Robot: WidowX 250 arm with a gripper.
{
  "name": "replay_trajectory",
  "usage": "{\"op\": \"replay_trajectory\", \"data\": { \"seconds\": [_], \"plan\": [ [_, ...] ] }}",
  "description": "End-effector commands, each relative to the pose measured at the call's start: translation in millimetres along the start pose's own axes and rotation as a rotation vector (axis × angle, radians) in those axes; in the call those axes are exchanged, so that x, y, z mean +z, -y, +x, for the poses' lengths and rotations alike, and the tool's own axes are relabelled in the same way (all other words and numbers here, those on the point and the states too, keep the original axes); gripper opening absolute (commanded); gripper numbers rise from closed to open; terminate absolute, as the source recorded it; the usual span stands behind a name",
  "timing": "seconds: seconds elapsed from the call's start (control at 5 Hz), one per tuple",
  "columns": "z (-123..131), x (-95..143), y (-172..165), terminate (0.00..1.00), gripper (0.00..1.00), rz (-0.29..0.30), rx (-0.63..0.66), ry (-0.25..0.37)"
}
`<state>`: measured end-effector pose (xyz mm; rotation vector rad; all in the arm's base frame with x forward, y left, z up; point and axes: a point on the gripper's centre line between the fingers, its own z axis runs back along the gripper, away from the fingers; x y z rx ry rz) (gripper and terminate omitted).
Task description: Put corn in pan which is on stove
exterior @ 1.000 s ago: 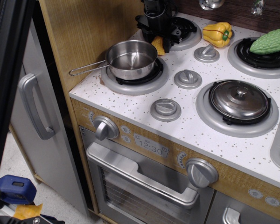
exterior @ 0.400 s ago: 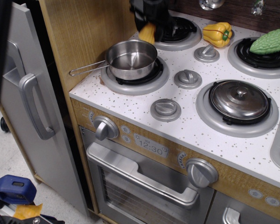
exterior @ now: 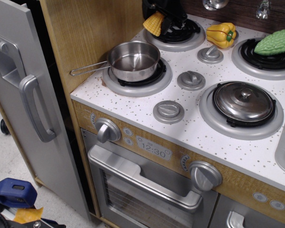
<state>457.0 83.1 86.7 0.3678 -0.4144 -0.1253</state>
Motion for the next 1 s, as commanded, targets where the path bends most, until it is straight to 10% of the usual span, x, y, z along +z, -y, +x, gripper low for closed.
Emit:
{"op": "replay_trajectory", "data": {
  "seconds": [0.0,0.2,0.4,0.6,0.8],
  "plan": [
    [2,40,-24,0.00,0.00,0.042,0.066,0.065],
    [-12,39,-25,0.00,0.00,0.062,0.077,0.075],
    [-18,33,-27,0.00,1.00,0.043,0.026,0.107],
    [-18,33,-27,0.00,1.00,0.043,0.026,0.107],
    [-18,33,-27,1.00,1.00,0.043,0.026,0.107]
  ]
}}
